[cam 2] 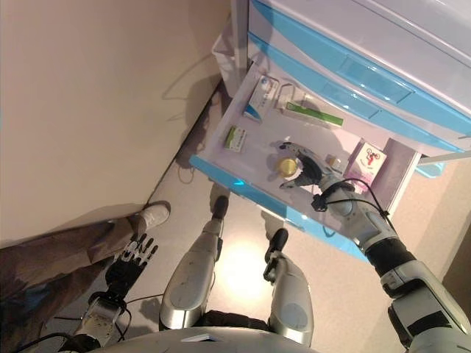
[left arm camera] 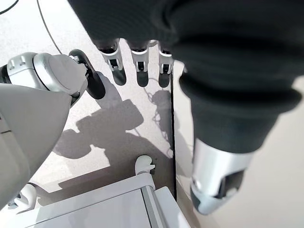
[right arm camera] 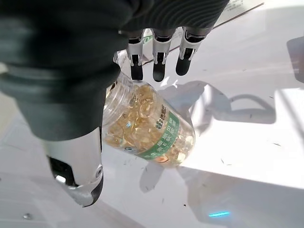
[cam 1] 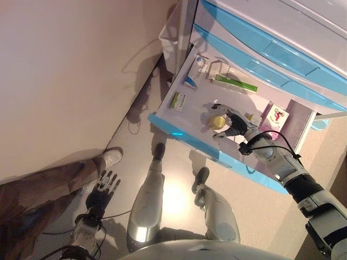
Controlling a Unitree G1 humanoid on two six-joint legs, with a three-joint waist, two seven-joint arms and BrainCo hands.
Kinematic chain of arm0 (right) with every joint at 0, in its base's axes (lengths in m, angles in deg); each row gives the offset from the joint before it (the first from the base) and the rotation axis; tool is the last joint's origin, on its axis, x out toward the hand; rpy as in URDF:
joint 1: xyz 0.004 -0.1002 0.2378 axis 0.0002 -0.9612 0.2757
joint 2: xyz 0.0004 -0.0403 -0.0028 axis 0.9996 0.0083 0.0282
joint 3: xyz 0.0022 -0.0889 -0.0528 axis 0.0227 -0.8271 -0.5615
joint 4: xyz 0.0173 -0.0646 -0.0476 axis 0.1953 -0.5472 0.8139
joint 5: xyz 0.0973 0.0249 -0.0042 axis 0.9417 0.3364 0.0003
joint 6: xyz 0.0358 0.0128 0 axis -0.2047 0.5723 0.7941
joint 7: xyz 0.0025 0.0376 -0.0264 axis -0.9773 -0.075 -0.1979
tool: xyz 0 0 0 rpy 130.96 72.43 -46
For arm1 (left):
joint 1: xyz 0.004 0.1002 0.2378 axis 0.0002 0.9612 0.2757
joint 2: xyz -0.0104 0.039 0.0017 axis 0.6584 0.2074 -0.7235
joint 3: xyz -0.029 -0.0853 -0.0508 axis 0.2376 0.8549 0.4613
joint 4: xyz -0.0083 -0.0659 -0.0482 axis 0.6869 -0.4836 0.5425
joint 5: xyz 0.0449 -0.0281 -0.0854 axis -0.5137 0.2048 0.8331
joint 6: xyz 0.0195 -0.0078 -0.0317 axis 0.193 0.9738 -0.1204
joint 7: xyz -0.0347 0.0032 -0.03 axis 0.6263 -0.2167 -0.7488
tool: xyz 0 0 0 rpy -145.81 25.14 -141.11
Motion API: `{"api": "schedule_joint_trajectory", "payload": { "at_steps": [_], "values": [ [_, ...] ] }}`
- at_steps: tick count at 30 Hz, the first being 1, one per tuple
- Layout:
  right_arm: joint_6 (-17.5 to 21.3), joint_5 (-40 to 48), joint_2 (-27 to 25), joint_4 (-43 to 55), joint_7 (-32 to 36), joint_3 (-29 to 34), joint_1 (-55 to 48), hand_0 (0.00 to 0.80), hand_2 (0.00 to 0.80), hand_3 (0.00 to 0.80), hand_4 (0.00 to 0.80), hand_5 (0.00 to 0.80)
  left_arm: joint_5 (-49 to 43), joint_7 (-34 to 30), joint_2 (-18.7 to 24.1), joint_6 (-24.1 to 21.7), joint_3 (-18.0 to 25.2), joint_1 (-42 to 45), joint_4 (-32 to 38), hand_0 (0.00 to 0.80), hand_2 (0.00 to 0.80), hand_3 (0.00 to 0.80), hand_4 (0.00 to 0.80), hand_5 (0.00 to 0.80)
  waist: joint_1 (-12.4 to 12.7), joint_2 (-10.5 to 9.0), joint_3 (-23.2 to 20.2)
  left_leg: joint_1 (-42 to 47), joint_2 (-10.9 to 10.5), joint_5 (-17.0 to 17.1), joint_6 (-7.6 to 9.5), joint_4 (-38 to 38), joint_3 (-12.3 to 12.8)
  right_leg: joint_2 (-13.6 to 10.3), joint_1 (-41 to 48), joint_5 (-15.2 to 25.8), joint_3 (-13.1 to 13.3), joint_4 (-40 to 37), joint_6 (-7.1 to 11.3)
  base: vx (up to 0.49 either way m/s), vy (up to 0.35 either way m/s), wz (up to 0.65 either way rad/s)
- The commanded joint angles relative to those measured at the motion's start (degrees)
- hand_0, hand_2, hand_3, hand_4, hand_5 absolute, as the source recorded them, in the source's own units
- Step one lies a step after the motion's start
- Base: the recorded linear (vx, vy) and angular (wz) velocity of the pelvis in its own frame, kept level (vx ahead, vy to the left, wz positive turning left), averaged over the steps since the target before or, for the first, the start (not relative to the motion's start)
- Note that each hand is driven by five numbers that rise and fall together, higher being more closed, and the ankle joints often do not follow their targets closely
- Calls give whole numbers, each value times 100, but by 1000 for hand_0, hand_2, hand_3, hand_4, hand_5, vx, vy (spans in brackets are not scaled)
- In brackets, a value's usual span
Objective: Open the drawer and pick up the medicine
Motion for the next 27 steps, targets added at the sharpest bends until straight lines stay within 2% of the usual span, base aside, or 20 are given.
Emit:
{"api": "schedule_joint_trajectory", "payload": {
  "at_steps": [1, 27],
  "values": [
    [90, -44, -93, 62, -111, -297, 152, 0, 0, 0, 0, 0, -55, -28, -18, -3, -241, 148, 86, 0, 0, 0, 0, 0, 30, 52, -273, -206, -120, -631, 81, 438, 95, -43, -403, 423, 5, 57, 4, 0, 0, 0],
    [-34, -245, 101, -451, -482, -345, 179, 0, 0, 0, 0, 0, -67, -24, -5, 26, -272, 132, 93, 0, 0, 0, 0, 0, 58, 69, -231, -226, -133, -639, 108, 471, 71, -54, -444, 446, -8, 100, 15, 0, 0, 0]
  ]
}}
